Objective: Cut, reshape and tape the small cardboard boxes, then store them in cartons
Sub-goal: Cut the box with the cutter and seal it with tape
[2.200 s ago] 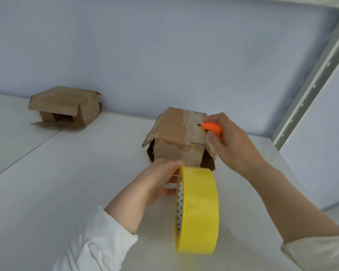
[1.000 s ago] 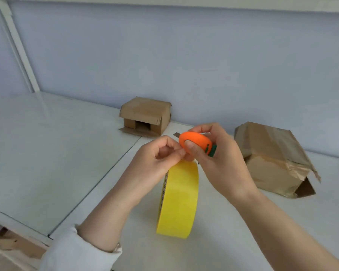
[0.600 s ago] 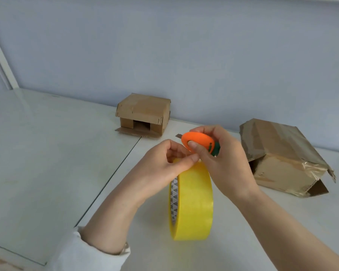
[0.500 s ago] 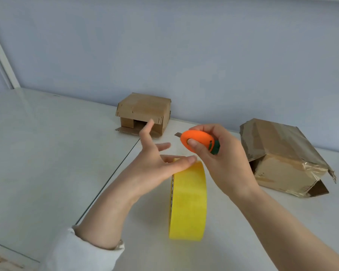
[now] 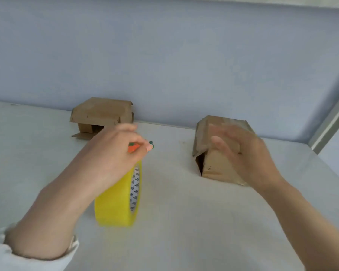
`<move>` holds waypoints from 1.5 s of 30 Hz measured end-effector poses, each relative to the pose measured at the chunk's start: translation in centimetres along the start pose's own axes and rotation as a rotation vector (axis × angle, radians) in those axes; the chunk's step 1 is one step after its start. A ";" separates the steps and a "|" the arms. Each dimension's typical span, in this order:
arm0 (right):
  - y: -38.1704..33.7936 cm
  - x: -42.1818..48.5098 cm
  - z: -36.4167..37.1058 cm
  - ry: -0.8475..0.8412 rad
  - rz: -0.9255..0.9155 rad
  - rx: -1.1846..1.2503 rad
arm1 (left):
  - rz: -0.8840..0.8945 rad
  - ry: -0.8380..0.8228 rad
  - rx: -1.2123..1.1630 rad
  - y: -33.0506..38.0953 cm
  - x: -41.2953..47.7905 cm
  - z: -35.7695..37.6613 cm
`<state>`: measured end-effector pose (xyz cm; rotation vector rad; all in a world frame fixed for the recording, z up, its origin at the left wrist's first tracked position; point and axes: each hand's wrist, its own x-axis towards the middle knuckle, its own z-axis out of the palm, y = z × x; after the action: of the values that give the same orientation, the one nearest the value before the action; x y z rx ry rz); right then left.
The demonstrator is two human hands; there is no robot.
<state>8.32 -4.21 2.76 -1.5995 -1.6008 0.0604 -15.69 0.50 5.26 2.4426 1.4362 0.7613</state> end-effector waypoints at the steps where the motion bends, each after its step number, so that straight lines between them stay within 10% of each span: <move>1: 2.3 -0.6 -1.7 0.080 -0.004 -0.065 | 0.050 0.010 -0.028 1.6 0.4 0.9; 13: 13.1 -1.9 -1.6 -0.153 -0.389 -0.355 | 0.329 -0.114 -0.050 8.0 6.1 15.1; 19: 10.7 -2.2 -2.3 -0.110 0.309 0.454 | -0.070 -0.126 -0.601 8.5 6.5 15.1; 23: 9.7 -2.1 -1.3 -0.076 0.388 0.608 | -0.132 -0.120 -0.755 9.5 5.8 15.7; 30: 4.2 -2.9 -7.7 -0.152 0.095 -0.164 | -0.252 -0.386 -1.170 11.5 -0.5 15.0; 35: 1.0 -4.8 -6.1 -0.466 -0.034 -0.407 | -0.149 -0.225 -0.934 11.6 -1.6 13.8; 41: 1.7 -2.5 -8.7 -0.399 0.190 0.090 | 0.185 -0.267 -0.598 13.7 3.9 12.0; 45: 4.2 -2.1 -9.3 -0.367 0.168 -0.319 | 0.269 -0.379 -0.218 13.6 5.1 12.4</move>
<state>16.63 -10.00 5.16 -2.0616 -1.8162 0.2064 3.09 -0.99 2.22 2.4623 0.8551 0.4381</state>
